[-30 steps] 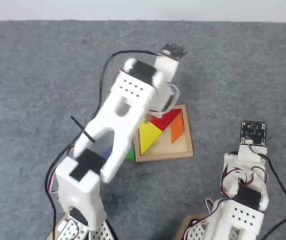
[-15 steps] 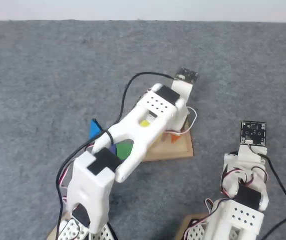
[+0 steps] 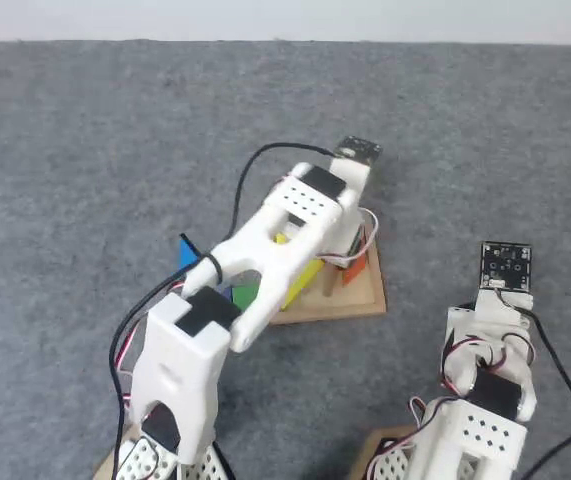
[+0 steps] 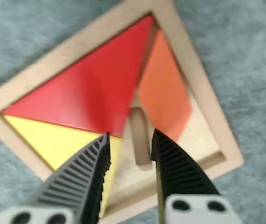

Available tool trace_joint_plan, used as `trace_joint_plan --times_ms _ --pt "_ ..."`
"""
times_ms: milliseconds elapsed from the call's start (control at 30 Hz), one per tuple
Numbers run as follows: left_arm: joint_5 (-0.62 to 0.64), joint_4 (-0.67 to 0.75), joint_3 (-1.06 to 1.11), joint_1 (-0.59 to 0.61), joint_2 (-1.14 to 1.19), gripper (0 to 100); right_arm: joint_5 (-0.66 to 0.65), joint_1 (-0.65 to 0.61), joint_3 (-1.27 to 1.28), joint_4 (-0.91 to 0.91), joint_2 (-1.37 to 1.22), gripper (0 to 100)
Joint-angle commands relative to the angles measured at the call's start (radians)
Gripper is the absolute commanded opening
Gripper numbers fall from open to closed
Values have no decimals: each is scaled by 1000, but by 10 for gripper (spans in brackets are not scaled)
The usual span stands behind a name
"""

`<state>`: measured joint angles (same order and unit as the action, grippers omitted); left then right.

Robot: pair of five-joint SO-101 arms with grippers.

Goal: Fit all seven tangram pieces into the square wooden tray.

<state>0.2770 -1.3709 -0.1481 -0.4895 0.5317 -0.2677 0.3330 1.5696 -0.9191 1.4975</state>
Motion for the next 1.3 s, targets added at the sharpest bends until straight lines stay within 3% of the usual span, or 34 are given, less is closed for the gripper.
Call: trace_joint_plan --times_ms 0,333,600,900,1267 --pt "-48 -15 -45 60 -23 144 5 -10 -32 13 16 23" --pt "-89 -71 -67 95 -40 144 5 -10 -32 15 16 23" --pt "-115 -155 -59 84 -244 144 -15 -25 -32 12 16 23" --pt "-155 29 203 84 -216 122 -20 -25 -32 10 16 23" --pt "-161 71 229 75 -204 122 -21 -25 -32 10 16 23"
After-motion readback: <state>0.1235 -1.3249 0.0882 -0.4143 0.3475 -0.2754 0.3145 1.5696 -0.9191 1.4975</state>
